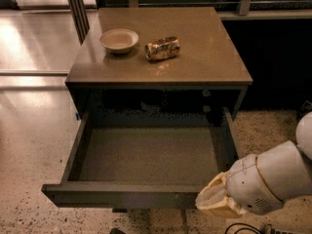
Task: Close top drawer
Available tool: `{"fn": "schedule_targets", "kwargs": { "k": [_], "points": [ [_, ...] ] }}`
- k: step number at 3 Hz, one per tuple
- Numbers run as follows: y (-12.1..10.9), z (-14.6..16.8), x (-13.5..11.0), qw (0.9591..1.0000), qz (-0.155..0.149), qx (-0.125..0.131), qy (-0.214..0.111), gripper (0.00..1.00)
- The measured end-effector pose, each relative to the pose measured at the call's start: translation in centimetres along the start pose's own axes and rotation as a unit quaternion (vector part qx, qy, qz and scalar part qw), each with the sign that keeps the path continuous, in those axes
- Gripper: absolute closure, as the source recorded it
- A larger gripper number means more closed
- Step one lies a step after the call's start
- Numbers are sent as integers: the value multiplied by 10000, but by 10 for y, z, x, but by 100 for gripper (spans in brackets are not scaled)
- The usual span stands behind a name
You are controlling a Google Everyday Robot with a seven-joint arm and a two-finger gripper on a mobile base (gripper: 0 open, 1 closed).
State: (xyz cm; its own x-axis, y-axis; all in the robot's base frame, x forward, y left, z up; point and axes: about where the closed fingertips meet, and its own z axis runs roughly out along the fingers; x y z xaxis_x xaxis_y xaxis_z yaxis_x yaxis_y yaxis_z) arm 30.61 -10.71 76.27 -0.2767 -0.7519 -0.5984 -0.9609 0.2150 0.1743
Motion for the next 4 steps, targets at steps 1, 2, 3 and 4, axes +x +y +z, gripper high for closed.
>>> {"fn": "schedule_targets", "kwargs": {
  "k": [1,2,3,4],
  "points": [
    [5,1,-19,9991,106,-96,-387,100],
    [5,5,-18,9992,111,-73,-366,100],
    [7,22,-12,9995,136,29,-276,100],
    [11,76,1,9979,367,-164,-513,100]
  ]
}}
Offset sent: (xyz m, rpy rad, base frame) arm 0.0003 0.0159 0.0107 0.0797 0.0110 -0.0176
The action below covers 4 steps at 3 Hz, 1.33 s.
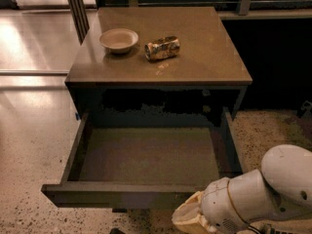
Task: Close top drawer
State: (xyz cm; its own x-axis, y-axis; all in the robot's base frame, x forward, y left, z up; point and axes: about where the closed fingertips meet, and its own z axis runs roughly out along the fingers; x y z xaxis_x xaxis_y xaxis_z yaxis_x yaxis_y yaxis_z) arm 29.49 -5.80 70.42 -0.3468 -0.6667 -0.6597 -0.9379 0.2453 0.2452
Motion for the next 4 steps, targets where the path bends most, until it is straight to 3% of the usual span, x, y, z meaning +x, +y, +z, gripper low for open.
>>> {"fn": "schedule_targets", "kwargs": {
  "k": [1,2,3,4],
  "points": [
    [5,34,8,9996,125,-205,-127,100],
    [5,34,8,9996,125,-205,-127,100],
    [-5,40,8,9999,150,2,-83,100],
    [-32,54,7,9974,481,522,-81,100]
  ]
}}
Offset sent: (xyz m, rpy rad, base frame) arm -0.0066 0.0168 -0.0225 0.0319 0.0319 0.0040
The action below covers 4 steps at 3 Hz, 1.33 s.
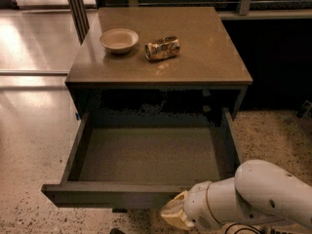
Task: Close top drawer
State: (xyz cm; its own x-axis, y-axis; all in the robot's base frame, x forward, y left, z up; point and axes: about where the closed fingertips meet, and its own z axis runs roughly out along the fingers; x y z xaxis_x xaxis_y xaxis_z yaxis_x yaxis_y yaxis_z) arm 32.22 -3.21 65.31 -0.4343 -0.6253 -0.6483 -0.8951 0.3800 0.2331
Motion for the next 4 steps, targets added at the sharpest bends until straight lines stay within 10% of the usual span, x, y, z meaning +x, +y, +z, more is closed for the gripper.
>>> {"fn": "schedule_targets", "kwargs": {
  "k": [4],
  "points": [
    [-37,14,-23,9959,451,651,-442,100]
  ]
}}
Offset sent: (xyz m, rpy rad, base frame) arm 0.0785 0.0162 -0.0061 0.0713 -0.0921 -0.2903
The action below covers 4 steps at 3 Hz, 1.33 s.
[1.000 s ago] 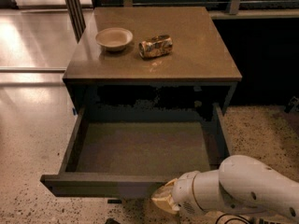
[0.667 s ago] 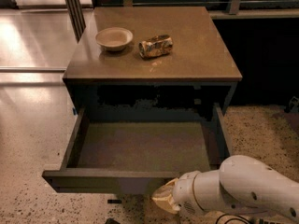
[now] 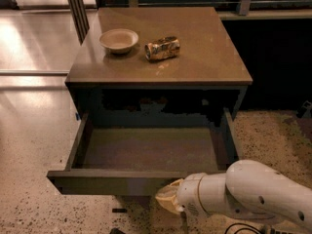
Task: Close top drawer
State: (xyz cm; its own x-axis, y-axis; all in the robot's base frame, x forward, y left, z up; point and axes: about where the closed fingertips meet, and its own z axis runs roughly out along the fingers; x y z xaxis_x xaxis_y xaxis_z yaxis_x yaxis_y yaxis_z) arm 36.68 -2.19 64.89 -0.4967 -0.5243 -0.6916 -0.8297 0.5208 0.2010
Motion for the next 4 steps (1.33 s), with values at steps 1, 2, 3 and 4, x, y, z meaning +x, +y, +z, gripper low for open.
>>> {"fn": "schedule_targets", "kwargs": {
  "k": [1,2,3,4],
  "points": [
    [-12,4,-6,9999,-38,156,-37,100],
    [-40,11,-20,9991,-10,344,-263,100],
    [-40,11,-20,9991,-11,345,-263,100],
    [-46,11,-26,9987,-68,439,-257,100]
  ]
}}
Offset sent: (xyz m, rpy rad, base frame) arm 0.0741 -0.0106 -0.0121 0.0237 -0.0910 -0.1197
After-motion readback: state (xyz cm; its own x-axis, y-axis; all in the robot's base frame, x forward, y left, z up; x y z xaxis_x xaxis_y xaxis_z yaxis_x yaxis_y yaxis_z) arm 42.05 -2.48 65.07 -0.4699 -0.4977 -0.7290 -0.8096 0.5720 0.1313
